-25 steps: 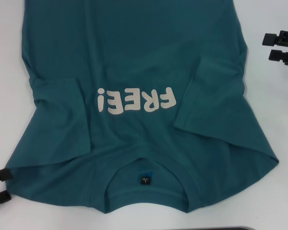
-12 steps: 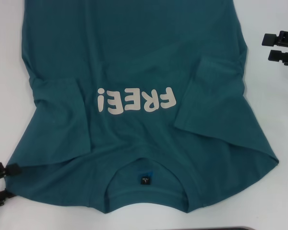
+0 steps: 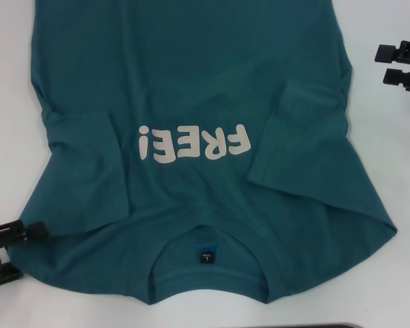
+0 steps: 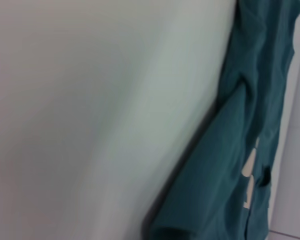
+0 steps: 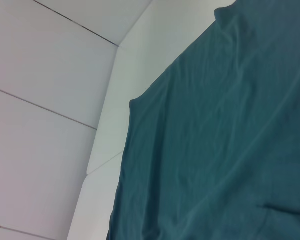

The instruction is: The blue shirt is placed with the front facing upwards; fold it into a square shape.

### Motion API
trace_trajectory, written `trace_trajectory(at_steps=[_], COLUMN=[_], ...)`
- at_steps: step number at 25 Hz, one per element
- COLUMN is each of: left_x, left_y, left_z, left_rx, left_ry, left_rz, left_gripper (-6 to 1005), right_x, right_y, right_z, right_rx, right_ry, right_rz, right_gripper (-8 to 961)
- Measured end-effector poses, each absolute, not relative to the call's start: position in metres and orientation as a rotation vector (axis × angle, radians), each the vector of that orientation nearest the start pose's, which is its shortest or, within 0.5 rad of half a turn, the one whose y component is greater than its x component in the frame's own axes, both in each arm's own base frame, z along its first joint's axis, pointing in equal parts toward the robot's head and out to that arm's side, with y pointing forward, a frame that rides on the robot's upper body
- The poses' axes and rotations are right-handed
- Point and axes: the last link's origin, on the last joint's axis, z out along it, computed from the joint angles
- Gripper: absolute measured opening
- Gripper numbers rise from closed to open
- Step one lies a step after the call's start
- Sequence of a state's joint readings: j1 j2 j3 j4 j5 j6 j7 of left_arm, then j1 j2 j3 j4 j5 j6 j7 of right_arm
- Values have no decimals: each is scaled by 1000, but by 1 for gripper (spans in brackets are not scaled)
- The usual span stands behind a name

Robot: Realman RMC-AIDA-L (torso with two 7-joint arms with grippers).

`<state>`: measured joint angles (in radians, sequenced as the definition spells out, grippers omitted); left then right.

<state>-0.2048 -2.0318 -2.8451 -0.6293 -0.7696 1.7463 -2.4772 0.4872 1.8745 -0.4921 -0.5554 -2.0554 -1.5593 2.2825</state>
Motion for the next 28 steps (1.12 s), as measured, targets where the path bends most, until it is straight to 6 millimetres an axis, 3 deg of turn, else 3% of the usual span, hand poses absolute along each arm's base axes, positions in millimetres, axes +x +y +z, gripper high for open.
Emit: trace_trajectory(at_steps=[3, 11, 22, 28], left_x=[-382, -377, -367, -362], left_y=[189, 191, 189, 197], left_z=[29, 30, 34, 33], left_rx=[1660, 1713, 1776, 1818], left_ry=[2592, 2559, 2441, 2400], left_rz=[782, 770, 804, 804], left_gripper=[681, 470, 17, 17], right_x=[330, 331, 332, 341], right_y=[331, 329, 326, 306], right_z=[89, 91, 92, 103], right_rx=[-2052, -2032, -2075, -2188], right_ry=[1880, 1882, 1891, 1968], right_rz=[864, 888, 832, 600], right_gripper=[828, 829, 828, 829])
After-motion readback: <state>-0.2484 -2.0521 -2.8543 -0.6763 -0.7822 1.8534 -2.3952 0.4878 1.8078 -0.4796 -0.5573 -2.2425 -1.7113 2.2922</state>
